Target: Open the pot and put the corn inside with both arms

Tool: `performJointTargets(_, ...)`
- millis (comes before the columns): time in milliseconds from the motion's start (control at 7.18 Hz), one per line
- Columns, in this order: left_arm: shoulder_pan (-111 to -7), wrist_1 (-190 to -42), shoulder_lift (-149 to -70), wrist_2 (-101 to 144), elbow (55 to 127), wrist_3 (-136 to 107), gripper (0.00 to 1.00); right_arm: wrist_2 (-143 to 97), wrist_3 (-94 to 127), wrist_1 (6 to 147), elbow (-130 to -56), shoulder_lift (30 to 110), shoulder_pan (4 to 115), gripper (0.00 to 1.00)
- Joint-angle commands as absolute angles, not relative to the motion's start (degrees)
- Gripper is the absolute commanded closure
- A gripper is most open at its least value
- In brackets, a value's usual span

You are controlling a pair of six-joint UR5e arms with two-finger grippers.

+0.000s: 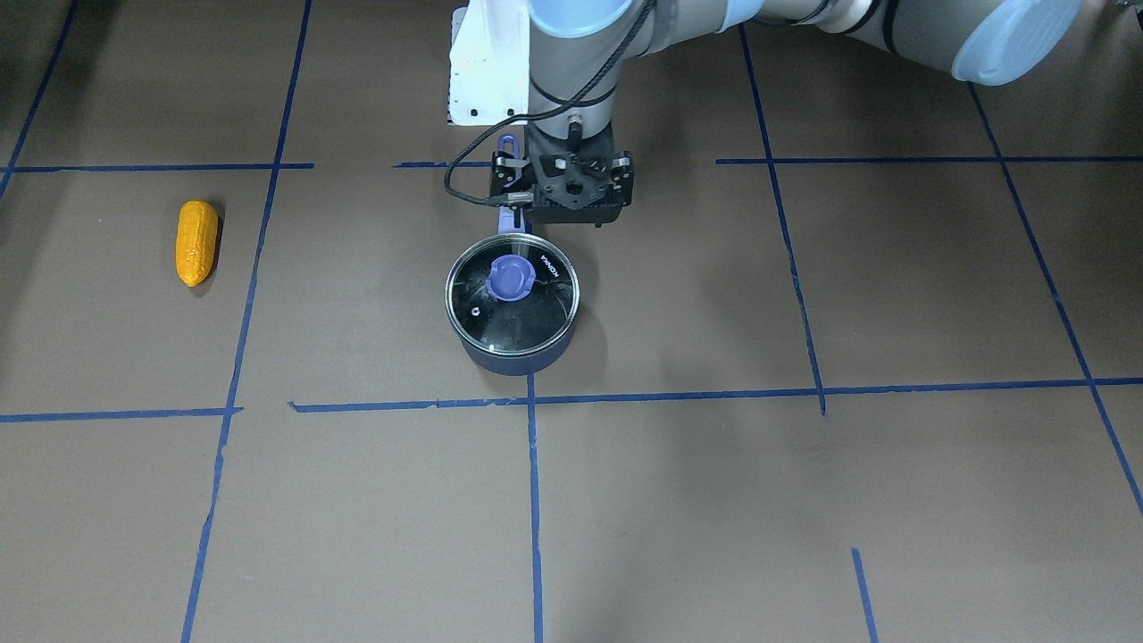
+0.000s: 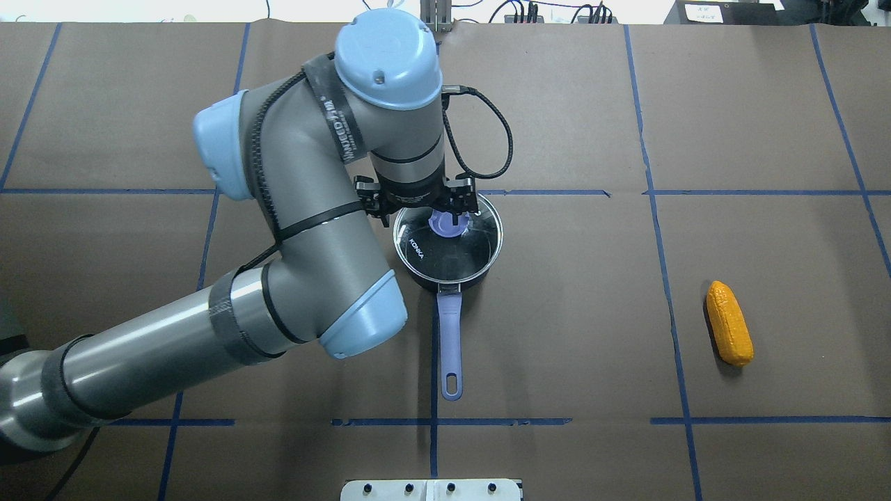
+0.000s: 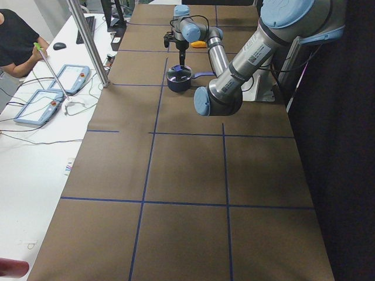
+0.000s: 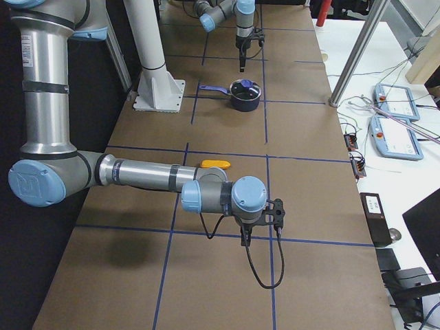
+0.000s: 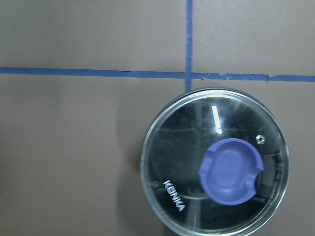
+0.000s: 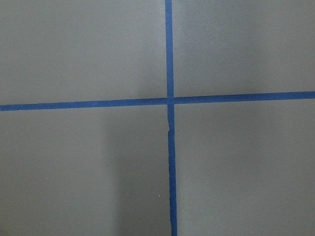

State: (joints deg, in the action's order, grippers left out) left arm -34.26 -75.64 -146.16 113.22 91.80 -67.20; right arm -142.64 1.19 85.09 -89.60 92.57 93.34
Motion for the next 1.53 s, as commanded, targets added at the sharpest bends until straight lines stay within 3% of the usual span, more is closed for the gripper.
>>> performJointTargets(0, -34.01, -80.48, -148.45, 113.03, 86.06, -67.68, 0.0, -143.0, 1.23, 85.08, -89.65, 92.46, 93.34, 0.0)
performJointTargets(1392, -32.87, -86.92, -148.1, 111.27, 79.29, -67.59, 0.0, -143.0, 1.23, 85.08, -89.65, 92.37, 93.34, 0.0)
